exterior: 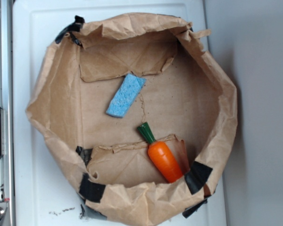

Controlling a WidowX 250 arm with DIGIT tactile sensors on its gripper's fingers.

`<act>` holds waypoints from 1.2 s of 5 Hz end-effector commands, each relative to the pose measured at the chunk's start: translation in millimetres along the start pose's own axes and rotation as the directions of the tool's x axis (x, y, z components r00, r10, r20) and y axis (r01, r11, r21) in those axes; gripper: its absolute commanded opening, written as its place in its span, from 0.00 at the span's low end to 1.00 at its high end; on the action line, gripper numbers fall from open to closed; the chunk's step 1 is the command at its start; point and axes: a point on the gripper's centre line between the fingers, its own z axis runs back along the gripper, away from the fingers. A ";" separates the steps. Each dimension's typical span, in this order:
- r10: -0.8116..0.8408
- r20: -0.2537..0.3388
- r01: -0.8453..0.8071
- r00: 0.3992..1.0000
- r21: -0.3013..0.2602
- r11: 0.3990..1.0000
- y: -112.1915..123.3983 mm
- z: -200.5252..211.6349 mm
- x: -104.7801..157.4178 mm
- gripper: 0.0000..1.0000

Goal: Grab the carrot.

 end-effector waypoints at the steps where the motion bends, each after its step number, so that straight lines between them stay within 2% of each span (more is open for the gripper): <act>1: 0.000 0.000 0.000 1.000 0.000 1.000 0.0 0.0 0.0 1.00; 2: -0.021 -0.014 0.021 1.000 0.010 1.000 1.3 -5.9 28.6 1.00; 3: -0.099 -0.015 0.099 0.995 0.012 0.995 10.4 -12.0 44.2 1.00; 4: -0.234 0.011 0.234 0.972 0.011 0.972 12.5 -22.1 62.3 1.00; 5: -0.320 -0.022 0.319 0.947 -0.023 0.947 4.6 -42.1 84.3 1.00; 6: -0.317 -0.010 0.316 0.948 -0.053 0.947 -1.8 -54.4 103.7 1.00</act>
